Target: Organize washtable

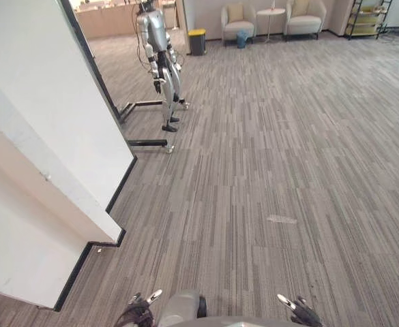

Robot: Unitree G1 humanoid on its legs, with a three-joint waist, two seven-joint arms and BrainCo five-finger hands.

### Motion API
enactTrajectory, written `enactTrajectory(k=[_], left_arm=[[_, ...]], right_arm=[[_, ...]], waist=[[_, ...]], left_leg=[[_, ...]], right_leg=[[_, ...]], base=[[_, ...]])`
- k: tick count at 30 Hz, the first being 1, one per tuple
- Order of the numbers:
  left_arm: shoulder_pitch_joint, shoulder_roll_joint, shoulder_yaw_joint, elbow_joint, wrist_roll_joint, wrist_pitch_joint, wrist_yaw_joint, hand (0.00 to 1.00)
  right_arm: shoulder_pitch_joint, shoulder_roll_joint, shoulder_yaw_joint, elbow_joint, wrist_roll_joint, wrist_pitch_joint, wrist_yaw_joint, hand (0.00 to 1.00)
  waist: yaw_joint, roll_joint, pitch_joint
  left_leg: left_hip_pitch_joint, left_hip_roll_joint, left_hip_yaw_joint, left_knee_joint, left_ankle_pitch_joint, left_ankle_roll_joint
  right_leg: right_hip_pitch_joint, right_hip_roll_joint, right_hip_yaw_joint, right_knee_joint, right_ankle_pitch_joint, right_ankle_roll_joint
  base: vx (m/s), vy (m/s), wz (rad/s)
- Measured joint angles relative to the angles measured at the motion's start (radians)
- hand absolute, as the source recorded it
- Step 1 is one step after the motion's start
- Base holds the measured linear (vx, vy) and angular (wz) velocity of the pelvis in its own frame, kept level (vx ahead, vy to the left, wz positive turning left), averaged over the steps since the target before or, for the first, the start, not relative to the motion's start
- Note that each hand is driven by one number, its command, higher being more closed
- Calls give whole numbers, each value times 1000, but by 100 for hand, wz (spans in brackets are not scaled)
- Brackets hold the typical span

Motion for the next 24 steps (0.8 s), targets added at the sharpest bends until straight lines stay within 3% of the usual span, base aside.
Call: enactTrajectory(k=[2, 3, 4, 5, 6, 7, 8, 9, 10, 11, 12, 13, 14, 16, 17, 18, 19, 22, 24], left_arm=[[45, 6, -2, 14, 1, 4, 8, 0], [66, 10, 0, 15, 1, 10, 10, 0], [92, 39, -3, 17, 3, 20, 12, 0], [97, 45, 0, 18, 3, 22, 13, 0], [89, 73, -3, 21, 5, 22, 13, 0], [68, 90, -9, 22, 5, 22, 14, 0], [20, 103, -33, 21, 6, 21, 15, 0], [-3, 109, -51, 21, 10, 22, 16, 0], [-31, 114, -100, 21, 14, 21, 18, 0], [-69, 102, -162, 19, 13, 19, 17, 0], [-84, 92, -190, 15, 13, 16, 17, 0], [-108, 65, -231, 10, 8, 0, 15, 0], [-118, 51, -242, 8, 8, -6, 14, 0], [-145, 27, -239, 10, -1, -17, 15, 0], [-136, 15, -241, 15, -1, -21, 13, 0], [-134, 14, -240, 20, -1, -20, 12, 0], [-136, 1, -235, 39, 4, -17, 15, 0], [-130, -35, -182, 52, 2, -17, 12, 0], [-127, -36, -144, 55, -1, -16, 3, 0]], right_arm=[[4, 7, 4, -1, 0, -3, 1, 0], [19, 12, 2, 0, 0, 0, 1, 0], [55, 28, 2, 0, 0, 2, 1, 0], [64, 35, -12, 0, -1, 3, 2, 0], [68, 54, -54, 3, -2, 8, 1, 0], [73, 71, -89, 4, -5, 8, 4, 0], [73, 90, -132, 5, -11, 8, 7, 0], [67, 91, -129, 4, -12, 7, 8, 0], [56, 84, -123, 0, -12, 6, 10, 0], [63, 74, -124, -2, -13, 3, 12, 0], [66, 70, -126, 0, -13, 4, 12, 0], [65, 62, -132, -7, -10, -2, 11, 0], [65, 61, -123, -7, -10, -2, 11, 0], [63, 63, -121, -3, -11, -2, 10, 0], [60, 71, -115, 9, -12, 0, 10, 0], [59, 77, -115, 24, -13, -1, 10, 0], [57, 77, -121, 41, -12, -1, 9, 0], [71, 30, -86, 81, -14, 5, 6, 0], [71, 17, -80, 81, -23, 5, 6, 0]], waist=[[15, -10, -6], [23, -28, -20], [41, -84, -56], [47, -92, -74], [39, -137, -81], [33, -162, -86], [21, -174, -78], [17, -180, -72], [6, -164, -59], [-9, -126, -59], [-10, -106, -62], [-12, -71, -48], [-13, -71, -48], [-26, -80, -47], [-31, -113, -46], [-31, -132, -42], [-42, -128, -35], [-31, -79, -43], [-33, -69, -43]], left_leg=[[-6, -13, -56, -290, 47, -29], [-20, -19, -75, -306, 66, -36], [-10, -42, -10, -297, 154, -52], [2, -55, 7, -299, 205, -36], [30, -104, 17, -275, 220, 25], [65, -134, 19, -278, 192, 43], [117, -159, 7, -293, 165, 66], [146, -171, 0, -304, 161, 72], [210, -178, -29, -322, 158, 77], [272, -165, -68, -348, 158, 77], [304, -154, -80, -374, 158, 77], [406, -130, -94, -461, 157, 78], [438, -127, -96, -489, 157, 78], [487, -104, -104, -521, 96, 79], [488, -110, -115, -502, 70, 63], [488, -118, -126, -490, 55, 56], [490, -112, -147, -468, 35, 48], [520, -50, -169, -469, 10, 14], [525, -27, -174, -482, 5, 6]], right_leg=[[72, -21, 28, -29, -55, 24], [107, -44, 38, -46, -83, 37], [150, -95, 75, -57, -101, 81], [141, -108, 95, -8, -101, 84], [91, -140, 125, 178, -70, 126], [25, -148, 143, 361, 17, 140], [-73, -133, 162, 591, 223, 140], [-120, -131, 165, 683, 258, 130], [-188, -127, 156, 783, 248, 126], [-238, -126, 120, 789, 217, 118], [-263, -132, 101, 766, 199, 119], [-289, -150, 80, 634, 155, 123], [-298, -154, 82, 571, 142, 132], [-308, -145, 90, 330, 129, 140], [-288, -135, 110, 64, 212, 152], [-283, -137, 111, -5, 281, 137], [-275, -138, 100, 4, 282, 165], [-214, -91, 58, -75, 281, 145], [-199, -69, 53, -101, 287, 136]], base=[[662, 120, -51], [952, 231, -60], [843, 216, -50], [897, 267, -31], [701, 221, 0], [689, 258, 35], [428, 168, 39], [298, 150, 40], [157, 133, 38], [108, 127, 37], [13, 193, 31], [-34, 156, 12], [-102, 140, 15], [-158, -11, 29], [-155, -130, 30], [-60, -186, 35], [156, -158, 44], [215, -135, 17], [153, -114, -4]])
